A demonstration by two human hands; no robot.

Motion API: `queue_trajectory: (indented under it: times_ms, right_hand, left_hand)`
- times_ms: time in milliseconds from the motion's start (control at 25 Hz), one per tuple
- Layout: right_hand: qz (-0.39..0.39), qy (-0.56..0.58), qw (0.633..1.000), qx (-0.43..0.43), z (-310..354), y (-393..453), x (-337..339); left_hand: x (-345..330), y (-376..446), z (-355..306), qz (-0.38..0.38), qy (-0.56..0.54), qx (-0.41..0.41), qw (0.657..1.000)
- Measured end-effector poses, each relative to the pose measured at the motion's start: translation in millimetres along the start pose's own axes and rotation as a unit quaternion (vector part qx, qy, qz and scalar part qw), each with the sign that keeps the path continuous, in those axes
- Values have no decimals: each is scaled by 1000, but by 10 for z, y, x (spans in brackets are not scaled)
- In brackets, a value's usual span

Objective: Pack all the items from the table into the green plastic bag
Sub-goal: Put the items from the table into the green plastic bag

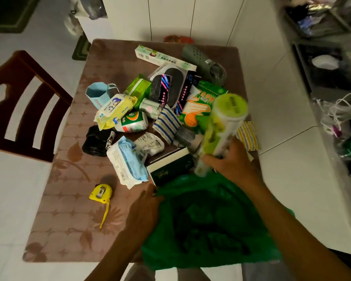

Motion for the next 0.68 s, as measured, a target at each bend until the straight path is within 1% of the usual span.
queue_trajectory:
  times_ms: [40, 80, 120, 160, 200, 280, 320, 360, 400, 440, 520, 560, 600, 640, 680]
  right_hand:
    - [-43, 94, 995, -18, 74, -110, 205]
    - [-51, 159, 986, -7, 115, -253, 379]
    - [-22, 194, 981, 20, 147, -395, 483]
    - [27, 201, 978, 46, 160, -513, 520]
    - [80, 189, 977, 55, 135, -613, 496]
    - [165, 102, 981, 15, -83, -737, 315]
    - [200, 42, 979, -18, -219, -761, 184]
    - [239, -37, 970, -26, -373, -773, 46]
    - [270, -131, 954, -8, -549, -755, -73]
    - [301, -223, 927, 10, -704, -735, -173]
    - [352, -381, 855, 13, -975, -733, -310]
    - [356, -427, 831, 5, -1093, -756, -358]
    - [340, -456, 823, 1, -1182, -769, -407]
    - [311, -467, 828, 3, -1252, -773, -452]
    - [282, -472, 835, 0, -1290, -761, -482]
  left_hand:
    - [23, 33, -1, -7, 5, 9, 1000]
    - [30, 59, -20, -6, 1, 28, 1000]
    - [35, 76, -56, -8, -14, 48, 999]
    - [18, 88, -87, -16, -30, 62, 997]
    - [-11, 109, -109, -21, -36, 66, 997]
    - [-60, 133, -146, -19, -33, 54, 998]
    - [-67, 149, -141, -21, -35, 34, 999]
    - [-65, 165, -124, -27, -44, 13, 999]
    - [-46, 178, -95, -26, -53, -2, 998]
    - [-12, 176, -61, -24, -54, -10, 998]
    - [72, 181, 56, -42, -48, -29, 998]
    - [117, 195, 119, -52, -52, -31, 997]
    - [169, 217, 169, -53, -61, -27, 996]
    - [213, 230, 192, -45, -60, -28, 997]
    - [234, 233, 193, -18, -42, -36, 998]
Point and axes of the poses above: each hand's wrist, its own y-axis towards the middle knuckle, its own x-axis out of the back of the hand, z = x × y, the point moved 1 cm from there along y, towards the middle knuckle, and after that the axes turned 9 degrees about x, right-handed, at the moved point
